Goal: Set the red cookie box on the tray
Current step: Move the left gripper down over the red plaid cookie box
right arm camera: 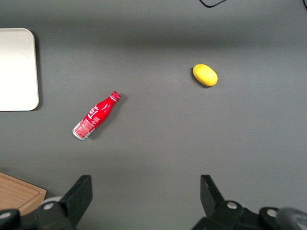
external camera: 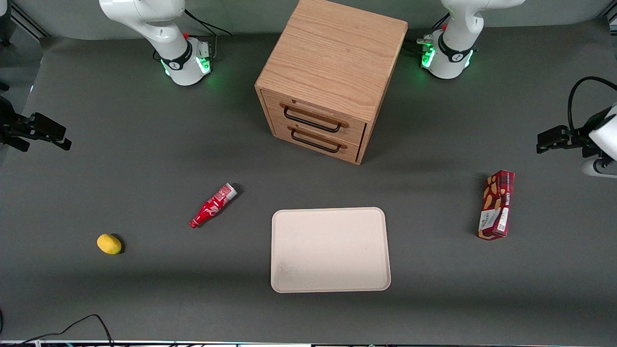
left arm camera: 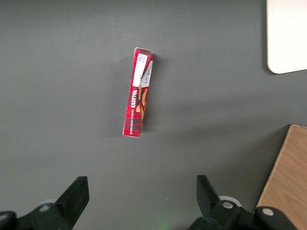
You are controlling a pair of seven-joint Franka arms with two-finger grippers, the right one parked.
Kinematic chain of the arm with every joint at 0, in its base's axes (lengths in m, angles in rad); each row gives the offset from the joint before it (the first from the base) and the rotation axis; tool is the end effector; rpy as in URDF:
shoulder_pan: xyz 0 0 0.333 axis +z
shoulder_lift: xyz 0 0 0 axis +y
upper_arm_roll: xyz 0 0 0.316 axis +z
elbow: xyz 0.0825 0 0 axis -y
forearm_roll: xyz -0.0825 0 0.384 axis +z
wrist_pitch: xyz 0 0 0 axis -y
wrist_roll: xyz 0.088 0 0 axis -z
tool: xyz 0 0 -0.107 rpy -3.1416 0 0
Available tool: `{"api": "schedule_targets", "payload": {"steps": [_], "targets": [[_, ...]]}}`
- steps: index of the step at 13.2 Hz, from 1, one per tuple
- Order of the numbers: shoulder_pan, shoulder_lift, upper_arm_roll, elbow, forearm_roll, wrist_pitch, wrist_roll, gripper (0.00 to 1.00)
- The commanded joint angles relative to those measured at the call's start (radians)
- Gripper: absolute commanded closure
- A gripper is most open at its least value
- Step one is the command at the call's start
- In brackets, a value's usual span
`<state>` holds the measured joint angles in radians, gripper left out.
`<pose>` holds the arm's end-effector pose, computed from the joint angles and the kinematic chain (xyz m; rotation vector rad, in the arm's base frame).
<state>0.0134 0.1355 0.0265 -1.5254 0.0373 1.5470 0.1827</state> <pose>0.5890 0.0266 0.5664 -3.1002 0.2237 0.1831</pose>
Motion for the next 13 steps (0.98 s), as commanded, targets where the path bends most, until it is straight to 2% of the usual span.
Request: {"api": "schedule_targets", "payload": {"steps": [1,6,11,13], "targets": [[0.036,0.076,0.0,-0.004,0.006,0.073,0.114,0.0],[0.045,0.11,-0.002,-0.284,0.003,0.466,0.175,0.0],[0.046,0.182,-0.005,-0.404,-0.002,0.723,0.237,0.0],[0.046,0.211,-0.005,-0.436,-0.062,0.809,0.295,0.0]]}}
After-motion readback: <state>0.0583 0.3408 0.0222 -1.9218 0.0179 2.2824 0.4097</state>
